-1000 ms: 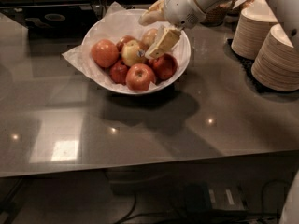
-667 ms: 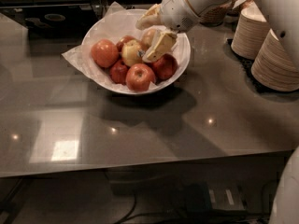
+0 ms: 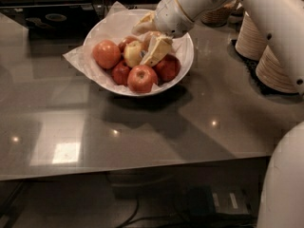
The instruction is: Pick apple from white bowl
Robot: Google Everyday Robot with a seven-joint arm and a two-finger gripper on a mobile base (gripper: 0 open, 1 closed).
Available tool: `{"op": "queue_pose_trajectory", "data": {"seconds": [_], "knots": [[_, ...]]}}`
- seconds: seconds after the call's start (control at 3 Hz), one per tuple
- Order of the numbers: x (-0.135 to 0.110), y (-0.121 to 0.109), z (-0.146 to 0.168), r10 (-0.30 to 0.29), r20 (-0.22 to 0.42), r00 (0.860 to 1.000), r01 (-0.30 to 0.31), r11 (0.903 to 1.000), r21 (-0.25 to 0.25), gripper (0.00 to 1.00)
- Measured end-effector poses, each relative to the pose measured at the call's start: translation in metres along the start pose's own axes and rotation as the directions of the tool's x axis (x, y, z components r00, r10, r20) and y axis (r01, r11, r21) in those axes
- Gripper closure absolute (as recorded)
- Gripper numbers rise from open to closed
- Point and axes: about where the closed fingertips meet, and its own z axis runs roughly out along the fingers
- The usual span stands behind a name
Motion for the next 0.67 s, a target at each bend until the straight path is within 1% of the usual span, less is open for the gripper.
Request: {"op": "queue_pose_trajectory", "data": {"seconds": [0.33, 0.67], "knots": [[-0.004, 0.003, 0.016, -0.01, 0.007, 1.0, 0.01, 0.9991, -0.04, 0.3], [-0.008, 0.006, 0.027, -0.016, 0.01, 1.0, 0.017, 0.9975, -0.069, 0.3]]}}
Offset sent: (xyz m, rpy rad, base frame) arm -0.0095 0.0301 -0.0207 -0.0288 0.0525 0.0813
